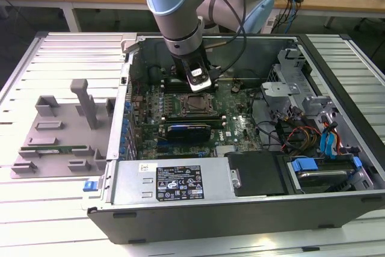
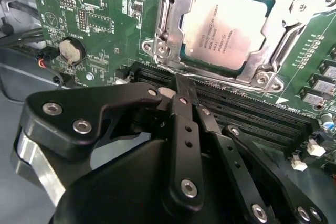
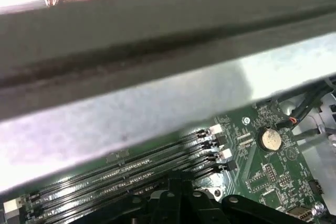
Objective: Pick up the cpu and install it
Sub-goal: 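Install the first cpu locking lever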
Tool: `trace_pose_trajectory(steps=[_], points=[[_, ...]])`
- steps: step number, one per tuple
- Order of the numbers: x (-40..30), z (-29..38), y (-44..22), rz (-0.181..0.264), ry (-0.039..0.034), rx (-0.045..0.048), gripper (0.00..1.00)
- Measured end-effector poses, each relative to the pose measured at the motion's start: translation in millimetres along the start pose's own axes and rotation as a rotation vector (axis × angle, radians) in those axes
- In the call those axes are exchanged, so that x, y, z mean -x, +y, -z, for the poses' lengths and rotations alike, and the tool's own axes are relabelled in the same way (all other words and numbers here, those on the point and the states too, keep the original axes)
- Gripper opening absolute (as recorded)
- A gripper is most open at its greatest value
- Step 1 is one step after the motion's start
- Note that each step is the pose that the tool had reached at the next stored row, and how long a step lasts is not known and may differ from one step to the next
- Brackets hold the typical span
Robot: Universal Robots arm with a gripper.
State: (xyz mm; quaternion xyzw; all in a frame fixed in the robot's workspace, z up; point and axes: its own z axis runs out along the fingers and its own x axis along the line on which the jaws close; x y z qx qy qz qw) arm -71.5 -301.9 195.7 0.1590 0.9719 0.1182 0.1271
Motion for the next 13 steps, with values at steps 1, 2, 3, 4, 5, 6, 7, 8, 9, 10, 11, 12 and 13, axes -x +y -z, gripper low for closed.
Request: trace_pose_trajectory(steps=[1,2,3,4,5,6,7,8,9,10,11,12,13], points=[[0.4,0.5,-0.6,0.000,0.0001,0.0000,0.11],[0.6,0.8,-1.1,0.000,0.0001,-0.0002,0.11],[0.9,1.2,-1.6,0.000,0.0001,-0.0003,0.11],[1.2,1.5,-2.6,0.000,0.0001,-0.0001,0.11],[1.2,1.4,-2.8,0.000,-0.0004,-0.0001,0.11],[1.1,0.7,-3.1,0.000,-0.0014,0.0003,0.11],[0.9,-0.5,-3.7,0.001,-0.0040,0.0009,0.11],[0.8,-1.3,-4.0,0.001,-0.0057,0.0019,0.11],[0.7,-2.0,-4.3,0.002,-0.0074,0.0027,0.11],[0.7,-2.2,-4.5,0.002,-0.0085,0.0029,0.11],[0.6,-2.5,-4.8,0.002,-0.0106,0.0039,0.11],[0.7,-2.5,-5.2,0.002,-0.0113,0.0046,0.11],[0.9,-2.5,-5.6,0.002,-0.0121,0.0056,0.11]])
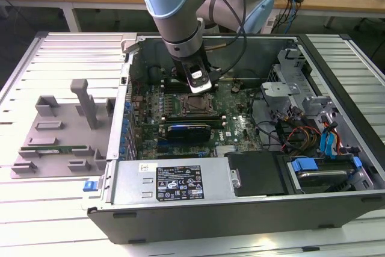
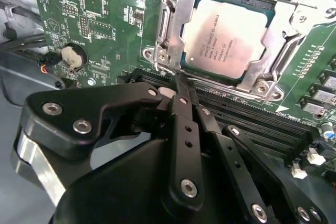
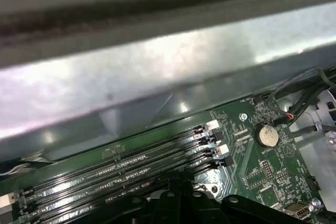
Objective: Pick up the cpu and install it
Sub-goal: 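Install the first cpu locking lever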
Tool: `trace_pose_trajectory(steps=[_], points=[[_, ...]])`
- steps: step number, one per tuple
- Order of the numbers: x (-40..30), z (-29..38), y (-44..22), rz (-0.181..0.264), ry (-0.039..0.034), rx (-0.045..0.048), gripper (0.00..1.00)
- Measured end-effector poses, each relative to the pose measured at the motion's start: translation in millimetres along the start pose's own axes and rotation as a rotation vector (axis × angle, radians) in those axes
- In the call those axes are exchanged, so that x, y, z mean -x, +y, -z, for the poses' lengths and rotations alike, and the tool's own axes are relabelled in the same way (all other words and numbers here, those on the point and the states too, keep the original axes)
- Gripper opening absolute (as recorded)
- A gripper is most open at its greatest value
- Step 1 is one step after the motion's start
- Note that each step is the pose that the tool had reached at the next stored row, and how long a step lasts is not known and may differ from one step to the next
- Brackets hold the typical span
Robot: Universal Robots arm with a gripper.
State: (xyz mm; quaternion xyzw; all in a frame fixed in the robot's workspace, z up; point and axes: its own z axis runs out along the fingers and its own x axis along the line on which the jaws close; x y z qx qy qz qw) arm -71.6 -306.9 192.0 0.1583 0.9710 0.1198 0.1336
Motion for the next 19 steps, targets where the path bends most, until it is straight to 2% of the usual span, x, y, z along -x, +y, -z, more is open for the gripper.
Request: trace_pose_trajectory(steps=[1,3,6,14,17,19], points=[[0.3,0.0,-1.0,0.000,-0.0014,0.0034,0.11],[1.0,0.3,-2.8,-0.005,-0.0003,0.0201,0.11],[1.8,0.7,-5.1,-0.007,-0.0001,0.0301,0.11],[3.2,1.6,-9.2,-0.008,-0.0003,0.0355,0.11],[5.9,12.7,-5.9,-0.008,-0.0002,0.0358,0.11],[10.6,32.5,-0.1,-0.008,-0.0002,0.0357,0.11]])
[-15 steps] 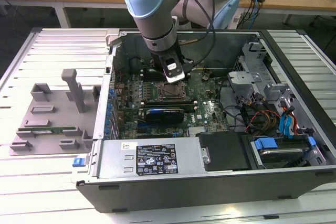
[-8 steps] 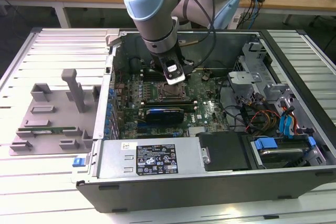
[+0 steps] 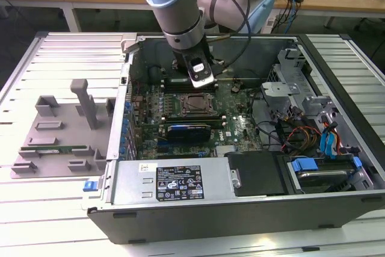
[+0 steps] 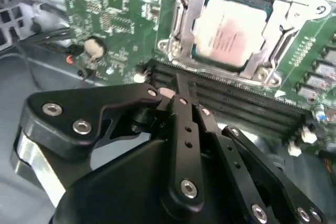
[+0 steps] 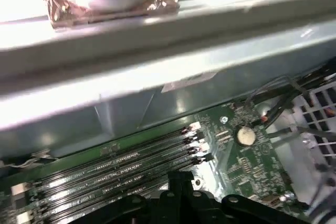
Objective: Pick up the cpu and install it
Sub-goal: 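Install the first cpu locking lever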
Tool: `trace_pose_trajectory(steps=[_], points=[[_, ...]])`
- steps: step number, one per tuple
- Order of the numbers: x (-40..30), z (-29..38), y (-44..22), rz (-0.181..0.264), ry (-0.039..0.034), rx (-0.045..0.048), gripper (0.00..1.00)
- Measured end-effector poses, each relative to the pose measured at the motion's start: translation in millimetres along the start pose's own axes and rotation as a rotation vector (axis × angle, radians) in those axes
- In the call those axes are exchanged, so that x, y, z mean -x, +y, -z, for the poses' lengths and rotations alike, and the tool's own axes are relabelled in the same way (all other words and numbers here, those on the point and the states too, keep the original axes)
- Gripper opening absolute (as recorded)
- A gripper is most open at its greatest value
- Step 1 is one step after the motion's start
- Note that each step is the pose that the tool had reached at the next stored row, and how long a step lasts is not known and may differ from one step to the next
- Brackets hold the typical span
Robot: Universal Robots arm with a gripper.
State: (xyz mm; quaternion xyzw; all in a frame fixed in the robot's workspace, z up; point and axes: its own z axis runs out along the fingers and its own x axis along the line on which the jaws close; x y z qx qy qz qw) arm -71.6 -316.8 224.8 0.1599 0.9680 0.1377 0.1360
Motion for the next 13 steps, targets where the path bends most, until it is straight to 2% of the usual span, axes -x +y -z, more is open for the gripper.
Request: trace_pose_trajectory(steps=[1,2,4,5,6,7,8,9,11,12,13], points=[[1.2,4.7,1.6,0.002,-0.0023,-0.0077,0.11],[1.7,5.8,2.0,0.017,-0.0158,-0.0579,0.11],[2.0,5.6,2.2,0.029,-0.0240,-0.1107,0.11],[2.2,5.7,2.2,0.035,-0.0248,-0.1399,0.11],[2.5,5.5,2.3,0.044,-0.0229,-0.1879,0.11],[2.8,5.4,2.4,0.051,-0.0190,-0.2212,0.11],[3.5,5.1,2.6,0.059,-0.0112,-0.2593,0.11],[3.6,5.1,2.6,0.059,-0.0094,-0.2630,0.11],[3.7,5.1,2.6,0.059,-0.0088,-0.2635,0.11],[4.3,4.7,2.9,0.057,0.0120,-0.2700,0.11],[5.7,4.3,3.2,0.053,0.0406,-0.2788,0.11]])
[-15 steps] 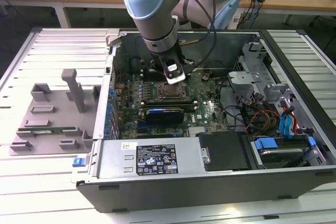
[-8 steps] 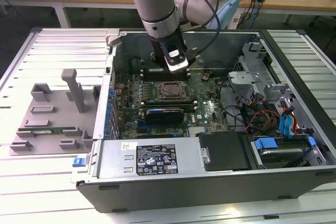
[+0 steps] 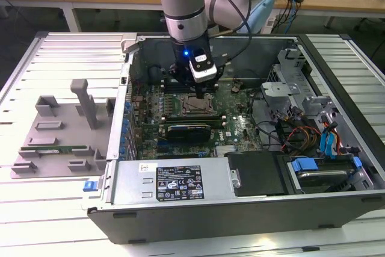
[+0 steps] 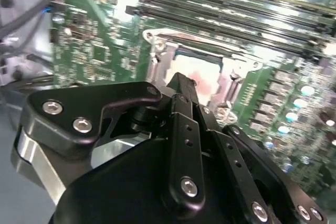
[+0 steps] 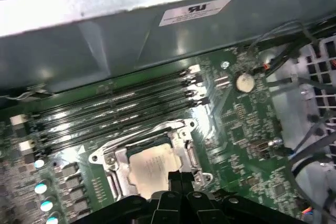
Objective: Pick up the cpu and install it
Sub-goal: 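Install the first cpu locking lever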
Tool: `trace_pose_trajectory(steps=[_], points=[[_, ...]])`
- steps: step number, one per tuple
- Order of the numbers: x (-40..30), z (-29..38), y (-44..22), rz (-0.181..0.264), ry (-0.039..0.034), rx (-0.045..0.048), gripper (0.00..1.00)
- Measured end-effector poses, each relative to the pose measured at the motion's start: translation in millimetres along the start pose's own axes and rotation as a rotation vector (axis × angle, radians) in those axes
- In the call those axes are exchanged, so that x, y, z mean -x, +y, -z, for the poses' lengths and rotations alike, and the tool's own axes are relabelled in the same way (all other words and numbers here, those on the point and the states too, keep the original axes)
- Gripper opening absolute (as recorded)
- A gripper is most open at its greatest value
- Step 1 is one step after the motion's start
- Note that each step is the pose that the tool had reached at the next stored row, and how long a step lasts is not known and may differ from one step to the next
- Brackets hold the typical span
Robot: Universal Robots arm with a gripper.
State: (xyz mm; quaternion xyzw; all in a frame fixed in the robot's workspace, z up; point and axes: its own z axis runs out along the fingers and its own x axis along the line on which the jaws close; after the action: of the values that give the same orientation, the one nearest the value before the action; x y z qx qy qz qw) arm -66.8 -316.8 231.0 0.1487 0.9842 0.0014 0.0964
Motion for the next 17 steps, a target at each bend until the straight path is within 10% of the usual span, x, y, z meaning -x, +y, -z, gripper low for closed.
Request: trace_pose_trajectory(steps=[5,7,13,17], points=[[8.1,-1.8,2.5,0.003,0.1061,-0.0309,0.11],[8.1,-1.7,2.5,0.003,0.1076,-0.0316,0.11],[9.2,-5.8,3.0,0.223,0.1107,-0.0011,0.11],[9.7,-7.8,3.2,0.294,0.1124,0.0086,0.11]])
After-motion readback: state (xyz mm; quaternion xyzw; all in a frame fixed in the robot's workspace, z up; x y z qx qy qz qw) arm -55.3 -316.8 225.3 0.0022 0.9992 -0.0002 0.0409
